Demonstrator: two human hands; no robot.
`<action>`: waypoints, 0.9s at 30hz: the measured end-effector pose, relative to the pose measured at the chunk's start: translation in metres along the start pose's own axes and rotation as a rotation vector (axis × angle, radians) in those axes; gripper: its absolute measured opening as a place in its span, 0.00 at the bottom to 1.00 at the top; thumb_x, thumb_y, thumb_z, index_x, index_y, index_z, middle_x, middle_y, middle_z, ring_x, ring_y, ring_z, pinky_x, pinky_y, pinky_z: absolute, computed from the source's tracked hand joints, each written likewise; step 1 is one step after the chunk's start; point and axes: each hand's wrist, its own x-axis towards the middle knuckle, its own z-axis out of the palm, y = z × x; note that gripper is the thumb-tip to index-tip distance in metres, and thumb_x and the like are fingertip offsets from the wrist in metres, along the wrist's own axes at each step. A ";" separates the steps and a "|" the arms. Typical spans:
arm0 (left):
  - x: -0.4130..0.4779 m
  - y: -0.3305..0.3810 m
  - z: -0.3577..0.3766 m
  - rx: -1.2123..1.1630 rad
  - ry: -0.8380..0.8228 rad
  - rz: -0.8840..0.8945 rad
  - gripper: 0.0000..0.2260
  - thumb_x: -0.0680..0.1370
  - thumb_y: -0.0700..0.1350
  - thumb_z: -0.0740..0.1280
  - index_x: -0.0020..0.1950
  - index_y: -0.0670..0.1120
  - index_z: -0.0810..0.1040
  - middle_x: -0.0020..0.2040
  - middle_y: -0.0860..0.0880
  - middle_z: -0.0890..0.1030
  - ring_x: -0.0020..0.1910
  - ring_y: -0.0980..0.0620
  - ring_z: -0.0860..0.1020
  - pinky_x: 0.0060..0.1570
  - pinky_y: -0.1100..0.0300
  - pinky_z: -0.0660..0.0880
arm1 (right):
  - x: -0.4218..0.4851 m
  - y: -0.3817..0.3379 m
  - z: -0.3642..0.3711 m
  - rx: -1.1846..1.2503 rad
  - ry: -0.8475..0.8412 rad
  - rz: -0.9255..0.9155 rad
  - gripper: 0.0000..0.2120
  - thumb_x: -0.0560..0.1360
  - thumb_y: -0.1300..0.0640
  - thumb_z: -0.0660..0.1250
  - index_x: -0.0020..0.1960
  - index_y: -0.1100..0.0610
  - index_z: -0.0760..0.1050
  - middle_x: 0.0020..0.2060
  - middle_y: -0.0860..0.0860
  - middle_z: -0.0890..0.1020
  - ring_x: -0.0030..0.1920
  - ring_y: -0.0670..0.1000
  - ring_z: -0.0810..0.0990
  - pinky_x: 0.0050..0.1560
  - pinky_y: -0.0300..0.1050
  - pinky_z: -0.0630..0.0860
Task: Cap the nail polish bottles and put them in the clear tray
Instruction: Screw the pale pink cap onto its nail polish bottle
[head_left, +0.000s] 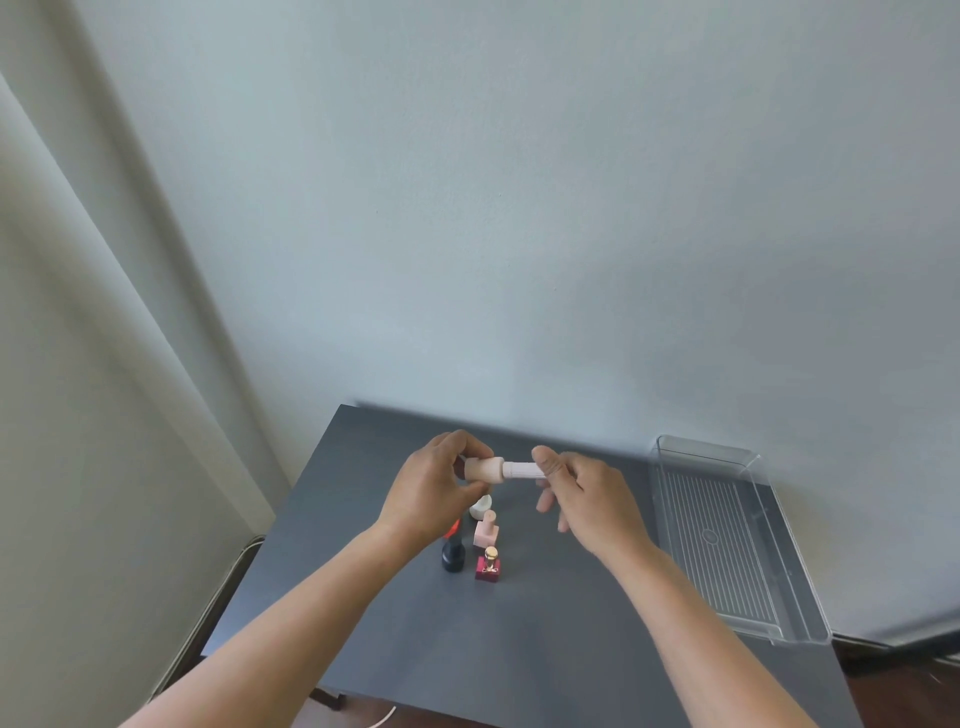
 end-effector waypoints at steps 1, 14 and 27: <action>0.000 0.000 0.000 0.003 -0.001 0.001 0.11 0.70 0.43 0.74 0.46 0.58 0.78 0.46 0.60 0.80 0.46 0.63 0.76 0.47 0.60 0.77 | 0.000 0.001 0.001 0.005 -0.018 -0.002 0.28 0.71 0.24 0.51 0.45 0.44 0.77 0.34 0.41 0.84 0.25 0.46 0.79 0.33 0.43 0.74; 0.002 -0.003 0.000 0.041 0.001 0.021 0.13 0.70 0.42 0.74 0.48 0.58 0.78 0.46 0.60 0.79 0.47 0.64 0.75 0.45 0.63 0.76 | -0.003 0.003 0.002 -0.016 -0.028 -0.028 0.12 0.79 0.39 0.58 0.43 0.44 0.74 0.34 0.39 0.84 0.25 0.45 0.79 0.32 0.42 0.74; 0.000 0.000 -0.002 0.127 -0.028 0.076 0.17 0.72 0.43 0.74 0.59 0.55 0.81 0.50 0.60 0.79 0.45 0.63 0.76 0.50 0.62 0.76 | 0.001 0.005 0.011 -0.422 -0.029 -0.231 0.11 0.80 0.48 0.61 0.59 0.47 0.77 0.47 0.44 0.78 0.44 0.51 0.79 0.41 0.43 0.72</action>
